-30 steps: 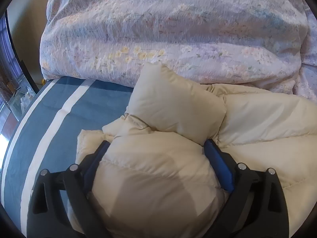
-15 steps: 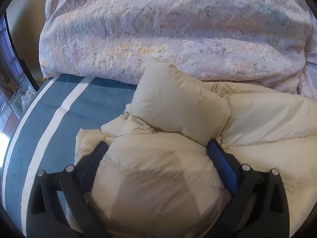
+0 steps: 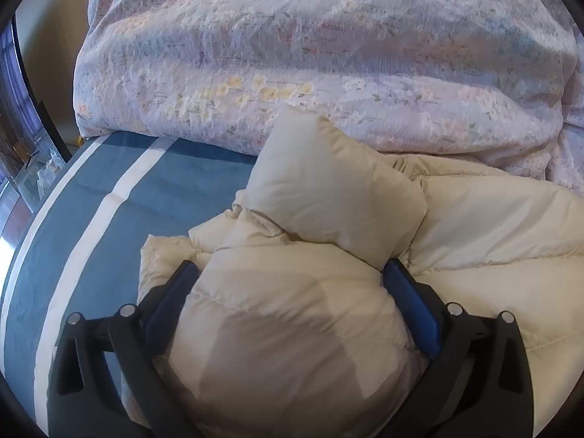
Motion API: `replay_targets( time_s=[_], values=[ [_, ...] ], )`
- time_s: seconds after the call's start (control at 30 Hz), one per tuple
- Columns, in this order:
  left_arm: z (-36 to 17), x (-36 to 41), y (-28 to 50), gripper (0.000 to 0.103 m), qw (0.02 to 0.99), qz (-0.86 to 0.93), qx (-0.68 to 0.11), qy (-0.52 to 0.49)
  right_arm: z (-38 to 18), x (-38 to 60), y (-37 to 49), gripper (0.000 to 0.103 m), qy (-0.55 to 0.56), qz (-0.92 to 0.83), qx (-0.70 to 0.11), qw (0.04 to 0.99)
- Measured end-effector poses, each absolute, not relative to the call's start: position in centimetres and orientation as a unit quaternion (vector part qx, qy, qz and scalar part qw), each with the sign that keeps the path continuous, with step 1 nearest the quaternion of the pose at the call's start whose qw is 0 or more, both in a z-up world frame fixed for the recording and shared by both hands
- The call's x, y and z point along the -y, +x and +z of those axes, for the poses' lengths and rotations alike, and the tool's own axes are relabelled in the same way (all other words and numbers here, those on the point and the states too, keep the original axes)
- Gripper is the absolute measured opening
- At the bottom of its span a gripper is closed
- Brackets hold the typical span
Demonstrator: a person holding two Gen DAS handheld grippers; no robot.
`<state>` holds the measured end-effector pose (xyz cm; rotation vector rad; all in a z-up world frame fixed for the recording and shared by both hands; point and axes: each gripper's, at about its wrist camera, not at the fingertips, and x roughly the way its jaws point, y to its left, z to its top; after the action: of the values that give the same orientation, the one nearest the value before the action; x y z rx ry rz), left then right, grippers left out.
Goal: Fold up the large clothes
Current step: 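Grasp the side edge of the cream jacket with the left gripper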
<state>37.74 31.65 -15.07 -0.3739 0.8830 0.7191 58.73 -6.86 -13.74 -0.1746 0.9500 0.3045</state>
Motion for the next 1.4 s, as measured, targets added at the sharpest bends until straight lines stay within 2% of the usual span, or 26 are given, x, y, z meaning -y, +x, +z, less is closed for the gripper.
replay_targets(
  time_s=[0.1,0.3,0.47,0.63,0.7,0.83,0.93,1.0,1.07,1.13,1.17,1.23,1.4],
  values=[
    [-14.0,-31.4,36.3,0.1,0.823,0.341,-0.417,-0.181,-12.6,7.4,58.4,0.102,-0.089,0.153,-0.466,0.867],
    [-10.1,-30.9,30.0,0.1,0.839,0.321,-0.389,-0.204,-8.4,12.7,55.2,0.102,-0.024,0.193,-0.455,0.869],
    [-10.3,-32.1,25.2,0.1,0.827,0.302,-0.392,-0.268,-9.7,17.0,54.6,0.102,0.011,0.185,-0.489,0.853],
    [-12.2,-31.7,23.1,0.099,0.814,0.273,-0.398,-0.324,-12.3,19.6,54.0,0.102,0.098,0.218,-0.536,0.81],
    [-12.8,-31.4,22.8,0.099,0.811,0.261,-0.398,-0.34,-13.0,20.0,53.8,0.098,0.117,0.232,-0.543,0.799],
    [-13.7,-30.4,22.9,0.087,0.808,0.241,-0.402,-0.357,-13.4,19.8,53.0,0.086,0.124,0.259,-0.537,0.793],
    [-13.7,-29.7,23.1,0.078,0.813,0.234,-0.398,-0.356,-13.6,19.1,52.3,0.066,0.138,0.288,-0.538,0.78],
    [-13.8,-29.3,23.3,0.062,0.814,0.224,-0.392,-0.365,-13.6,18.6,51.7,0.054,0.141,0.291,-0.536,0.78],
    [-14.0,-29.0,23.3,0.042,0.813,0.218,-0.385,-0.379,-13.8,18.6,51.5,0.033,0.163,0.299,-0.536,0.772],
    [-13.6,-28.6,23.0,0.029,0.819,0.218,-0.376,-0.374,-13.7,18.6,51.1,0.023,0.186,0.307,-0.53,0.768],
    [-13.2,-28.4,22.7,0.024,0.823,0.216,-0.371,-0.372,-13.3,18.8,50.7,0.02,0.196,0.313,-0.526,0.766],
    [-12.4,-28.1,21.7,0.02,0.829,0.212,-0.361,-0.372,-12.8,18.8,50.4,0.018,0.201,0.32,-0.52,0.766],
    [-10.8,-27.9,17.8,0.019,0.835,0.21,-0.347,-0.371,-12.1,18.4,47.1,0.017,0.202,0.348,-0.52,0.754]
  ],
)
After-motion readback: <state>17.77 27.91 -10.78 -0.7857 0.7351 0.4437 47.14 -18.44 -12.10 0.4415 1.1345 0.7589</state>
